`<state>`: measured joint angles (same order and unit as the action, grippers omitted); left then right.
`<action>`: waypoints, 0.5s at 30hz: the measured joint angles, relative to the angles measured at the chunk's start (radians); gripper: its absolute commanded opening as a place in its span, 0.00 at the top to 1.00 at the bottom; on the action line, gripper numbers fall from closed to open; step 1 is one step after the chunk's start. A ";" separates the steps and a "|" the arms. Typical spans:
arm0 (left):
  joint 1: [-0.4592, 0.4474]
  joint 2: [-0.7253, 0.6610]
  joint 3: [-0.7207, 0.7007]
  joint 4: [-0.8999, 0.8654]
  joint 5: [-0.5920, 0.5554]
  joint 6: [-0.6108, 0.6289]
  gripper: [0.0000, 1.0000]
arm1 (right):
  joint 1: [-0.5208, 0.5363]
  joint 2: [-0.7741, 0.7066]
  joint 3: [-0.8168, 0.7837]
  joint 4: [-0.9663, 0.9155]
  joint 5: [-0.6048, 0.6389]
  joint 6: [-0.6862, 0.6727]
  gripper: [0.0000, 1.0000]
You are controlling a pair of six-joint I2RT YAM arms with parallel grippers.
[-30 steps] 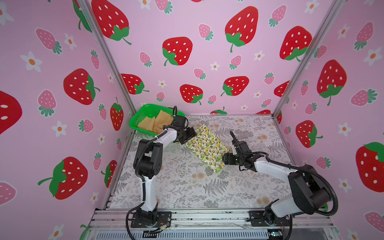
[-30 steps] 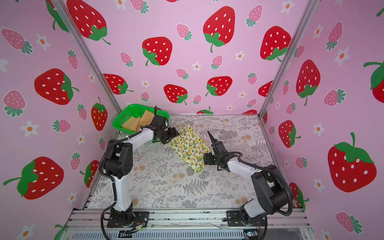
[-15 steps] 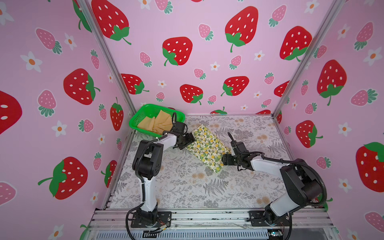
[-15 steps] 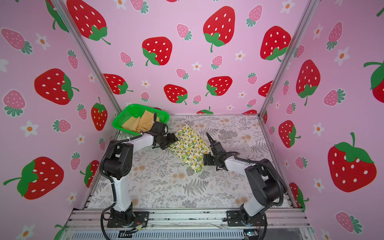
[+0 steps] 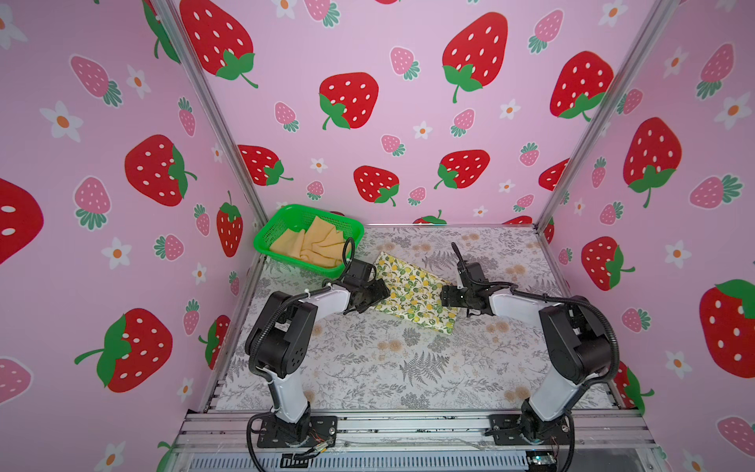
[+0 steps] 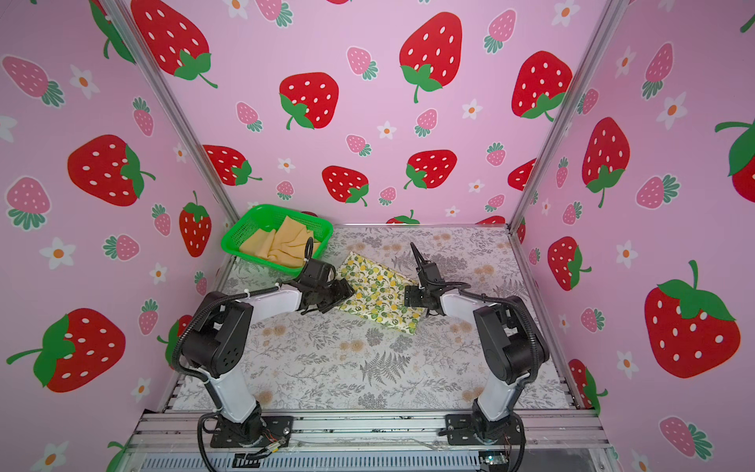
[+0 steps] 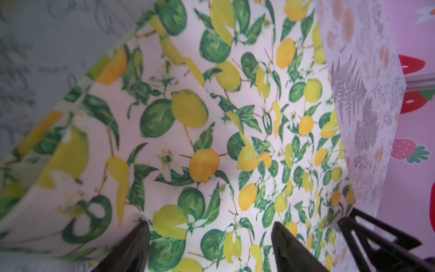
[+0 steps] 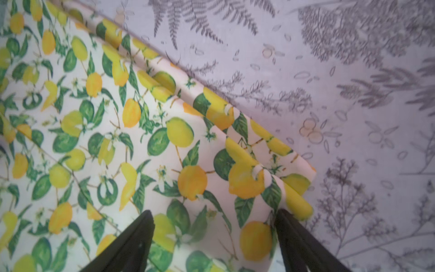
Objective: Fold and stack skirts
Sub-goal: Rotate the skirt at the center of the table.
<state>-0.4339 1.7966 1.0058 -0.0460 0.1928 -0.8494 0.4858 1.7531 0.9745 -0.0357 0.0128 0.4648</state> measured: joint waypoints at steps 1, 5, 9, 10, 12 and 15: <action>-0.020 -0.016 -0.021 0.008 -0.003 -0.013 0.18 | -0.006 0.012 0.023 -0.004 0.001 -0.008 0.16; -0.105 -0.063 -0.089 0.049 -0.019 -0.063 0.18 | -0.026 0.072 0.119 -0.024 0.010 -0.037 0.16; -0.175 -0.092 -0.121 0.074 -0.026 -0.108 0.17 | -0.037 0.110 0.194 -0.045 0.016 -0.059 0.16; -0.185 -0.099 -0.123 0.076 -0.025 -0.116 0.17 | -0.037 0.108 0.198 -0.047 0.013 -0.060 0.16; -0.195 -0.127 -0.127 0.074 -0.025 -0.127 0.16 | -0.037 0.081 0.185 -0.048 0.002 -0.060 0.15; -0.189 -0.187 -0.122 0.057 -0.034 -0.121 0.15 | -0.030 -0.009 0.117 -0.049 -0.024 -0.053 0.15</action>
<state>-0.6231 1.6093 0.8833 0.0109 0.1585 -0.9699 0.4557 1.7443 1.0920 -0.0845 -0.0113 0.4122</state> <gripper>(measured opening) 0.843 0.846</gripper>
